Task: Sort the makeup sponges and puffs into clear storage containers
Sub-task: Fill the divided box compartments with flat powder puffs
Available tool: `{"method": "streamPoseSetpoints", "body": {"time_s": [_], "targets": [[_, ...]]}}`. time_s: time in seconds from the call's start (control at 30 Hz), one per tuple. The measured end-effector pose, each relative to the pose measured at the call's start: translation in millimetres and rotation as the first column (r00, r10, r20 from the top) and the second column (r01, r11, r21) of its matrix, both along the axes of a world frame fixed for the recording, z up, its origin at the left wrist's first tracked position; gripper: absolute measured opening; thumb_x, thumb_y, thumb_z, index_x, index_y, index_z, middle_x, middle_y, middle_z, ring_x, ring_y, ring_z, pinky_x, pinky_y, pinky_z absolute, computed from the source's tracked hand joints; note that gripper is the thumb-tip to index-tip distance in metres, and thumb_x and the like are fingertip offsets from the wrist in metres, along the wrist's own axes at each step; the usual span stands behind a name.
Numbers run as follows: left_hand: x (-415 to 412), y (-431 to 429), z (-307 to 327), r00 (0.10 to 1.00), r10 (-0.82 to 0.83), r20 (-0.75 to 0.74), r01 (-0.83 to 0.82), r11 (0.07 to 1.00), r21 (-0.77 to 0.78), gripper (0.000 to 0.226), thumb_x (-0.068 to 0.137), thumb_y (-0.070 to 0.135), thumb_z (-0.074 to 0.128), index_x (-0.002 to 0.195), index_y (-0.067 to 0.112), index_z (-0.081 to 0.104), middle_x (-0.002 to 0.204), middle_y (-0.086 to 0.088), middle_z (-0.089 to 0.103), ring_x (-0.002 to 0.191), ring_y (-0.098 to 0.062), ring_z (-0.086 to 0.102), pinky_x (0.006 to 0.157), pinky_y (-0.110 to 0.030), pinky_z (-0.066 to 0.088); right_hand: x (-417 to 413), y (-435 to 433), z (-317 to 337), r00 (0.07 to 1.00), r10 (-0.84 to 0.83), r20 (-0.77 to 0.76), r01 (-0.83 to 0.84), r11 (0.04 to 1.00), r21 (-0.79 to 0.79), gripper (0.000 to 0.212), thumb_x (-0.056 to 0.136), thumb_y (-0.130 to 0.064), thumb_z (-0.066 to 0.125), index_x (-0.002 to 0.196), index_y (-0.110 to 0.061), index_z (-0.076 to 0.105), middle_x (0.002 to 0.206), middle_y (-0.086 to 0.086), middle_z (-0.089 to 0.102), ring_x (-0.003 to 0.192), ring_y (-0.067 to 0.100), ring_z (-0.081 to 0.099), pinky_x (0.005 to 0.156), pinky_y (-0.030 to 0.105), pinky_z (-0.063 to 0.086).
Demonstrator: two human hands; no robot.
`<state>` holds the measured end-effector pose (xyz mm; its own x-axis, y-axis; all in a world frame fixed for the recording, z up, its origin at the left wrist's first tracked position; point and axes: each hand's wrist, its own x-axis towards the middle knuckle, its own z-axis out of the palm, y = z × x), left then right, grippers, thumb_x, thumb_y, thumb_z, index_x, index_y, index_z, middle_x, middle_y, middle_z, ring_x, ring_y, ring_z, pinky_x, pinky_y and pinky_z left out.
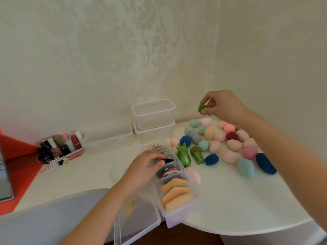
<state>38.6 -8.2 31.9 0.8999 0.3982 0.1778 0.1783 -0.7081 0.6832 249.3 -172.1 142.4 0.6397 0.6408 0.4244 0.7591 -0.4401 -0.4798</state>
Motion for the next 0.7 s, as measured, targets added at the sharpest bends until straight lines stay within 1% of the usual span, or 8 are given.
{"method": "streamPoseSetpoints", "body": {"time_s": [0.13, 0.27, 0.33, 0.4, 0.47, 0.5, 0.6, 0.7], "targets": [[-12, 6, 0, 0.998, -0.047, -0.044, 0.048, 0.998, 0.035, 0.031, 0.09, 0.024, 0.062, 0.121, 0.029, 0.061, 0.13, 0.01, 0.049, 0.122, -0.001, 0.043, 0.102, -0.014, 0.025, -46, 3, -4, 0.996, 0.089, -0.027, -0.09, 0.994, -0.056, 0.016, 0.08, -0.014, 0.071, 0.096, -0.016, 0.071, 0.075, -0.005, 0.064, 0.072, 0.011, 0.061, 0.074, 0.025, 0.05], [-16, 8, 5, 0.999, -0.011, 0.043, 0.011, 1.0, 0.018, 0.03, 0.089, 0.023, 0.063, 0.119, 0.028, 0.061, 0.129, 0.013, 0.047, 0.121, 0.002, 0.041, 0.098, -0.007, 0.023, -93, 16, -25, 0.938, 0.258, -0.233, -0.264, 0.965, 0.004, 0.015, 0.084, -0.014, 0.068, 0.097, -0.022, 0.069, 0.071, -0.011, 0.061, 0.051, -0.002, 0.056, 0.055, 0.008, 0.046], [-21, 17, 9, 0.994, 0.069, 0.081, -0.069, 0.998, -0.006, 0.026, 0.09, 0.024, 0.061, 0.115, 0.031, 0.062, 0.127, 0.012, 0.051, 0.121, -0.001, 0.044, 0.097, -0.011, 0.026, -106, 24, -36, 0.911, 0.275, -0.308, -0.294, 0.956, -0.015, 0.017, 0.082, -0.015, 0.07, 0.099, -0.018, 0.067, 0.07, -0.009, 0.061, 0.053, 0.002, 0.057, 0.061, 0.016, 0.049], [-29, 27, 12, 0.99, 0.139, 0.012, -0.139, 0.99, 0.036, 0.03, 0.089, 0.028, 0.061, 0.119, 0.032, 0.059, 0.132, 0.009, 0.051, 0.124, -0.006, 0.044, 0.098, -0.017, 0.028, -114, 30, -45, 0.874, 0.272, -0.402, -0.314, 0.949, -0.04, 0.014, 0.079, -0.013, 0.073, 0.09, -0.016, 0.064, 0.068, -0.006, 0.062, 0.055, 0.006, 0.058, 0.063, 0.025, 0.052], [-38, 34, 9, 0.977, 0.165, -0.134, -0.157, 0.985, 0.073, 0.043, 0.089, 0.036, 0.06, 0.131, 0.031, 0.051, 0.141, 0.006, 0.045, 0.13, -0.011, 0.041, 0.099, -0.019, 0.028, -121, 36, -55, 0.822, 0.281, -0.496, -0.347, 0.937, -0.044, 0.015, 0.077, -0.011, 0.075, 0.08, -0.017, 0.062, 0.065, -0.004, 0.063, 0.051, 0.004, 0.057, 0.058, 0.023, 0.05], [-42, 34, 6, 0.967, 0.167, -0.193, -0.155, 0.985, 0.073, 0.05, 0.089, 0.04, 0.059, 0.136, 0.031, 0.046, 0.145, 0.005, 0.04, 0.131, -0.013, 0.04, 0.101, -0.021, 0.028, -125, 39, -59, 0.816, 0.271, -0.51, -0.349, 0.935, -0.06, 0.014, 0.076, -0.01, 0.075, 0.08, -0.016, 0.063, 0.065, -0.003, 0.062, 0.052, 0.005, 0.058, 0.057, 0.021, 0.049], [-45, 29, -2, 0.952, 0.179, -0.249, -0.163, 0.983, 0.085, 0.056, 0.093, 0.047, 0.049, 0.143, 0.028, 0.036, 0.153, 0.003, 0.029, 0.138, -0.015, 0.032, 0.109, -0.026, 0.023, -137, 47, -72, 0.888, 0.214, -0.407, -0.285, 0.951, -0.122, 0.02, 0.075, -0.011, 0.074, 0.091, -0.013, 0.062, 0.069, -0.005, 0.06, 0.061, 0.01, 0.058, 0.063, 0.025, 0.051], [-45, 28, -5, 0.946, 0.198, -0.254, -0.176, 0.978, 0.109, 0.057, 0.094, 0.048, 0.045, 0.145, 0.027, 0.034, 0.154, 0.002, 0.025, 0.141, -0.015, 0.025, 0.115, -0.031, 0.017, -145, 50, -78, 0.95, 0.208, -0.231, -0.257, 0.944, -0.205, 0.015, 0.074, -0.014, 0.071, 0.085, -0.018, 0.061, 0.069, -0.009, 0.056, 0.068, 0.009, 0.053, 0.061, 0.019, 0.044]]}}
